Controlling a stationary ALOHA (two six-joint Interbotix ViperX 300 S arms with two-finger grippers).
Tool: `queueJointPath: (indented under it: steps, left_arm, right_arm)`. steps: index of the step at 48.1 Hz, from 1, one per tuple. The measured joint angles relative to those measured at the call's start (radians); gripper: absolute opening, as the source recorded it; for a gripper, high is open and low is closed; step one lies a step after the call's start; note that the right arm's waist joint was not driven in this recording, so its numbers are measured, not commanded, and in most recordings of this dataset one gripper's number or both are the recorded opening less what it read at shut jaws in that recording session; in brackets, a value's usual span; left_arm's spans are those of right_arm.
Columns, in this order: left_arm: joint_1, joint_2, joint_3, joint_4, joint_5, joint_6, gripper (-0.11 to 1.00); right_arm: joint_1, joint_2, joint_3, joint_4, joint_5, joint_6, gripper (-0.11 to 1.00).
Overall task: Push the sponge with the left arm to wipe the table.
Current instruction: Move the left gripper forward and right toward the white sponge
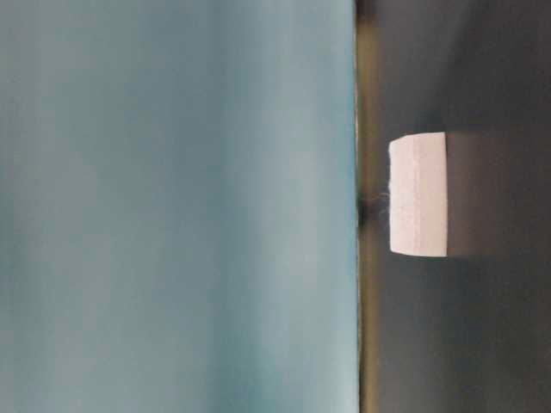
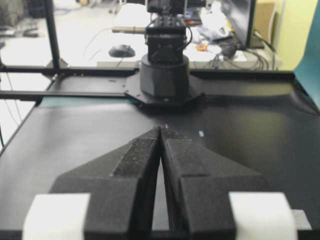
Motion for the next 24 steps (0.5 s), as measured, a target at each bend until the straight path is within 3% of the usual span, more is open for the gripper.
queueJointPath:
  steps: [9,24]
  left_arm:
    - [0.008,0.143,-0.02,0.032,-0.005,-0.097,-0.01]
    - [0.083,0.491,-0.201,0.035,-0.052,-0.153,-0.01]
  right_arm:
    - [0.0,0.002,0.012,-0.002,0.025,0.0,-0.01]
    - [0.0,0.0,0.017,-0.002,0.077,0.0,-0.01]
